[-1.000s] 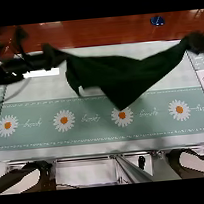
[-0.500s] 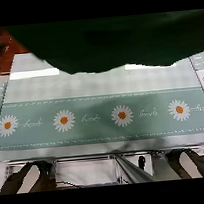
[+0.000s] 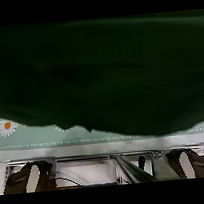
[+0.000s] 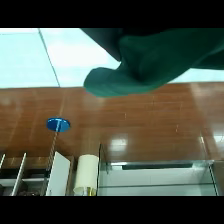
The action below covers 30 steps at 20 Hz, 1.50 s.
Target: Fold the shirts.
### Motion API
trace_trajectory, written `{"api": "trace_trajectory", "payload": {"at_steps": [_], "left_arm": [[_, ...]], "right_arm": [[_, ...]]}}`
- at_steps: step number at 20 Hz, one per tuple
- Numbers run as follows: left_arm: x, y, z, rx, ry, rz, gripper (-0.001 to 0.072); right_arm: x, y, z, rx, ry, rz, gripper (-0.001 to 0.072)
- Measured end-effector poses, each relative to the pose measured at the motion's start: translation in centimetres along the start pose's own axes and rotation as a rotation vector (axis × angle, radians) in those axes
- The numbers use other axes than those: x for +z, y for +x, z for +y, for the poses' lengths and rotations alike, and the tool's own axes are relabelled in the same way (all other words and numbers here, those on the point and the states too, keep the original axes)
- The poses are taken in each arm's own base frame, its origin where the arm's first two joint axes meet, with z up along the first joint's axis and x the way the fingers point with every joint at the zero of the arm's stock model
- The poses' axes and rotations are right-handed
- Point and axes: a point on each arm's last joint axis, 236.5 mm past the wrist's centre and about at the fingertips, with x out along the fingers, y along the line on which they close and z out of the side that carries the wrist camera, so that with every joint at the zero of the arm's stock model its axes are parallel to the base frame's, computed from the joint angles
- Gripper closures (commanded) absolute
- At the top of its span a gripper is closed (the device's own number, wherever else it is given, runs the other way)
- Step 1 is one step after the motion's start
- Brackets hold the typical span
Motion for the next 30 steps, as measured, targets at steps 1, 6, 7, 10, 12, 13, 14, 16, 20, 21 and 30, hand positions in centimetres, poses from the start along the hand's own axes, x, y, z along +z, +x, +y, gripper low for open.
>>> {"api": "trace_trajectory", "payload": {"at_steps": [1, 6, 7, 10, 12, 13, 14, 16, 20, 21, 30], "left_arm": [[0.0, -0.3, 0.3, 0.017, 0.005, -0.008, 0.0688], [-7.2, 3.8, 2.6, 0.024, -0.094, 0.175, 0.0688], [-9.6, 5.6, 3.0, 0.011, -0.136, 0.229, 0.0688], [-17.3, 11.2, 4.1, -0.023, -0.266, 0.371, 0.0688], [-22.1, 15.1, 4.6, -0.037, -0.338, 0.453, 0.0688], [-24.2, 17.1, 4.6, -0.043, -0.366, 0.482, 0.0688], [-26.3, 19.1, 4.6, -0.045, -0.385, 0.514, 0.0688], [-30.2, 23.2, 4.3, -0.047, -0.417, 0.566, 0.0688], [-36.5, 29.5, 3.4, -0.048, -0.487, 0.657, 0.0686], [-37.7, 30.6, 3.1, -0.054, -0.517, 0.677, 0.0646], [-41.0, 30.0, 7.0, -0.060, -0.692, 0.895, 0.0199]], "right_arm": [[-0.8, 0.3, 0.0, 0.004, 0.007, 0.025, 0.0692], [-7.7, 5.8, 0.9, 0.105, 0.089, 0.248, 0.0692], [-9.4, 7.7, 1.2, 0.139, 0.109, 0.292, 0.0692], [-14.1, 13.6, 2.4, 0.264, 0.180, 0.398, 0.0692], [-16.9, 18.1, 2.2, 0.309, 0.249, 0.460, 0.0692], [-18.1, 20.6, 2.0, 0.323, 0.293, 0.487, 0.0692], [-19.1, 23.0, 2.0, 0.342, 0.343, 0.506, 0.0692], [-21.1, 27.8, 1.8, 0.379, 0.450, 0.544, 0.0692], [-24.9, 36.6, 1.4, 0.407, 0.606, 0.629, 0.0633], [-25.6, 38.3, 1.6, 0.414, 0.636, 0.644, 0.0497], [-26.2, 42.3, -0.2, 0.469, 0.776, 0.721, 0.0295]]}}
